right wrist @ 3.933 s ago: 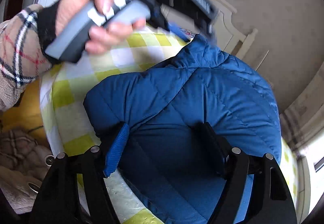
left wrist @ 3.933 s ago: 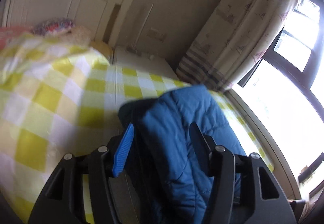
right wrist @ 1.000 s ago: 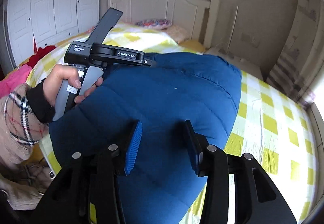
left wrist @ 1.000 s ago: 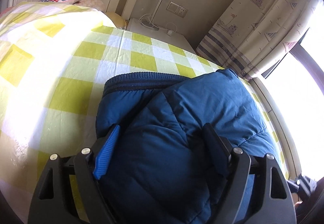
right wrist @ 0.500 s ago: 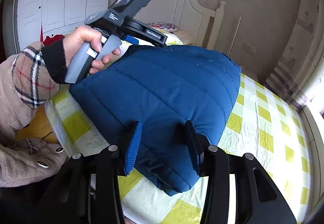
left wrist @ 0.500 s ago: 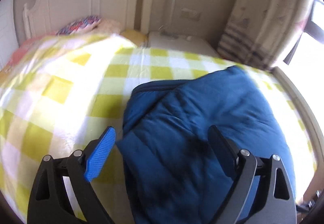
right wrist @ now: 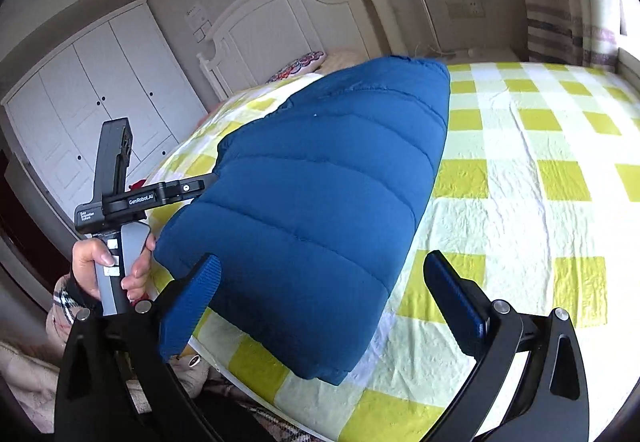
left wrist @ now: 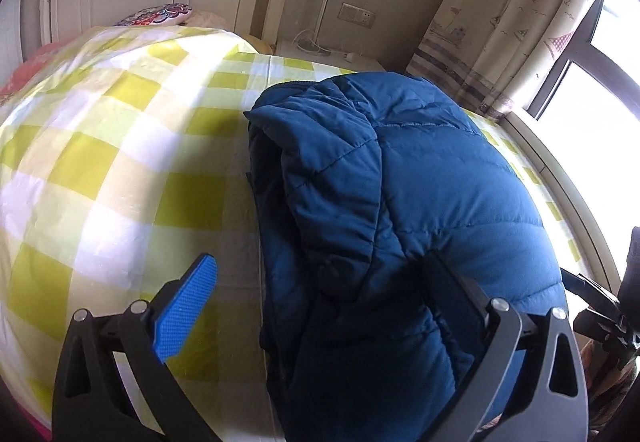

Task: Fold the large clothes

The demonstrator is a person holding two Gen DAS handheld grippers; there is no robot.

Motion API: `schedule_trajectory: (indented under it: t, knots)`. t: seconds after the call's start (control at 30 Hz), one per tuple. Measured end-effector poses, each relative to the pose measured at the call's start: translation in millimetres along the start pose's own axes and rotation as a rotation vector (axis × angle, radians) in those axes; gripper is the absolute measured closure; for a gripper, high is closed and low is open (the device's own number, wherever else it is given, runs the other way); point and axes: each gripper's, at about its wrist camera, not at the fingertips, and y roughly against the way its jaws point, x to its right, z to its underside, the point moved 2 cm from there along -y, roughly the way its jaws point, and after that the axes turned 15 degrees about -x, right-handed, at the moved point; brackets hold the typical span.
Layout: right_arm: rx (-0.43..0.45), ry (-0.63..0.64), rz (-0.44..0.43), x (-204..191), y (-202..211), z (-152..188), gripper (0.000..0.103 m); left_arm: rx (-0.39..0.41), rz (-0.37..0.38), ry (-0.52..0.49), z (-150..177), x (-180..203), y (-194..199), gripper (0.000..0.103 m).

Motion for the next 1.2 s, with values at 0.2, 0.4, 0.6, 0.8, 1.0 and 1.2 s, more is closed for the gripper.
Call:
schedule_trajectory:
  t: [0.2, 0.4, 0.6, 0.8, 1.0, 1.2]
  knots:
    - [-0.068, -0.102, -0.101, 18, -34, -12, 0.004, 0.009, 0.025, -0.004, 7, -4, -1, 0.002]
    - [-0.085, -0.111, -0.102, 21, -47, -24, 0.004, -0.154, 0.343, 0.103, 4, -31, -33, 0.002]
    - [-0.03, -0.057, -0.094, 16, -44, -22, 0.021, -0.225, 0.513, 0.046, -6, -24, -41, 0.017]
    - [0.071, 0.012, 0.018, 12, -31, -25, 0.028, -0.13, 0.467, -0.013, -15, -2, -30, 0.033]
    - [0.128, 0.084, 0.107, 7, -12, -35, 0.031, -0.038, 0.502, -0.023, -27, 11, -24, 0.041]
    - [0.244, 0.094, 0.182, 28, 21, -95, 0.032, 0.029, 0.492, -0.083, -98, 46, -20, 0.041]
